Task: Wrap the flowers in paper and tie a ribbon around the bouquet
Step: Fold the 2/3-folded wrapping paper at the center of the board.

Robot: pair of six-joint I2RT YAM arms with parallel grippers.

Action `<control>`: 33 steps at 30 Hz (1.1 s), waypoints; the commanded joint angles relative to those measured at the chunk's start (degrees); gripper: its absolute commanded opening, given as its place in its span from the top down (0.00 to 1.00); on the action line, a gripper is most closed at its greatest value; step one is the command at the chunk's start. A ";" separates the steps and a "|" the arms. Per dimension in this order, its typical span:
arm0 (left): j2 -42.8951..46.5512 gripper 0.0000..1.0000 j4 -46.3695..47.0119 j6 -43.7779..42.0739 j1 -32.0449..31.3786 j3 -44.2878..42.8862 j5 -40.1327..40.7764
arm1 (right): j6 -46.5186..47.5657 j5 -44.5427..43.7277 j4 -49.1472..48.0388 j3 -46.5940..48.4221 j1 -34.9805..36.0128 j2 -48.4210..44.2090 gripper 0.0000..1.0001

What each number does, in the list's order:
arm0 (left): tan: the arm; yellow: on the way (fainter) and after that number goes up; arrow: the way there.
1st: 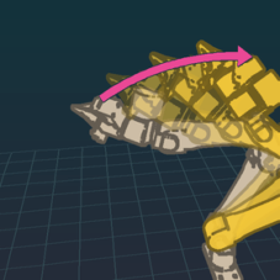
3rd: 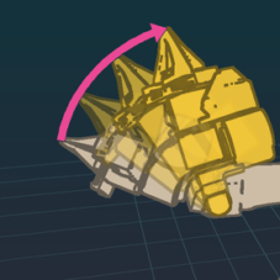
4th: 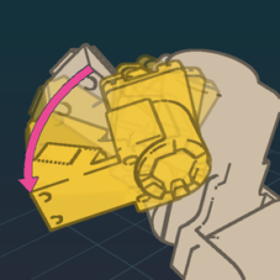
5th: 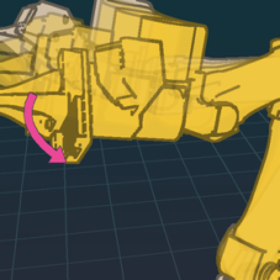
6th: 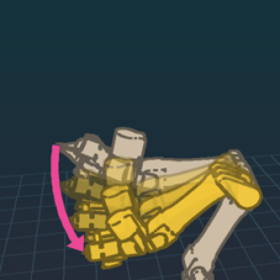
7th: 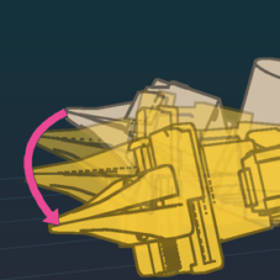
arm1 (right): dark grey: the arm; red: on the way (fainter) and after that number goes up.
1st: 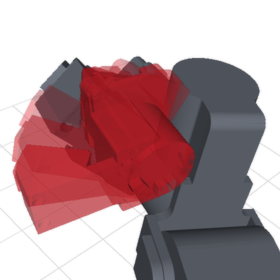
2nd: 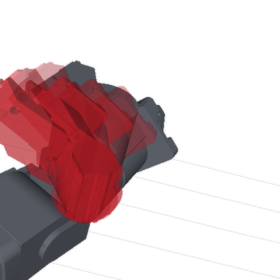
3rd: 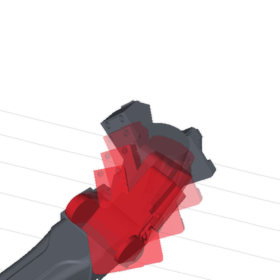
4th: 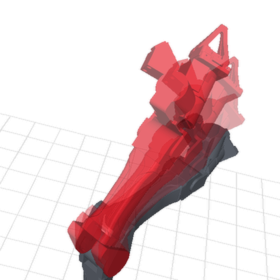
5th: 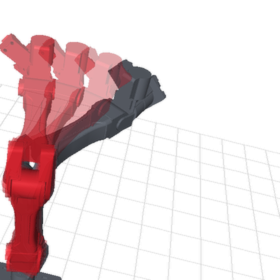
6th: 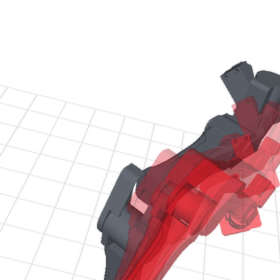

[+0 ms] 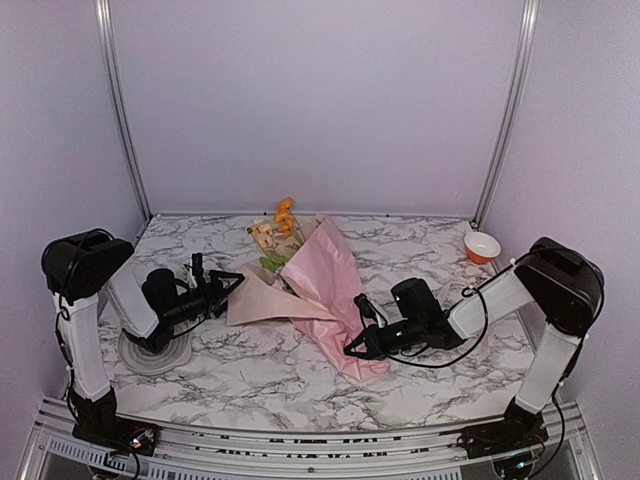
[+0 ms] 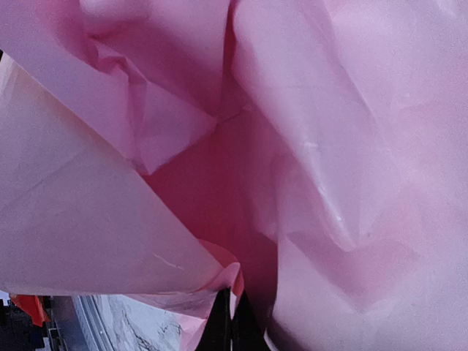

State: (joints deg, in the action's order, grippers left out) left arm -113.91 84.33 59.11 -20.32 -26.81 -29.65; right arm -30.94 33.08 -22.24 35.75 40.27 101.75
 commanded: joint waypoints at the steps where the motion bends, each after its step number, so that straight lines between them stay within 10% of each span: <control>1: -5.36 0.16 13.60 6.62 0.40 1.28 -2.30 | 1.23 -2.36 3.28 1.29 0.42 -0.14 1.00; 11: -4.05 0.52 14.88 7.88 -2.54 4.36 -3.27 | 1.93 -3.28 5.28 3.03 1.11 0.41 1.00; 16: -3.11 1.00 15.09 9.50 -4.81 4.56 -3.74 | 1.73 -3.49 5.10 2.65 1.20 0.11 1.00; 33: 14.24 1.00 -36.91 -8.08 -9.59 -24.09 -0.36 | -0.33 -2.17 0.10 -0.78 1.08 2.44 1.00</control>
State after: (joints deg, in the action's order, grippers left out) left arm -99.00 61.30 56.51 -29.12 -45.32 -31.40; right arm -30.37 31.94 -22.06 36.05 41.08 101.91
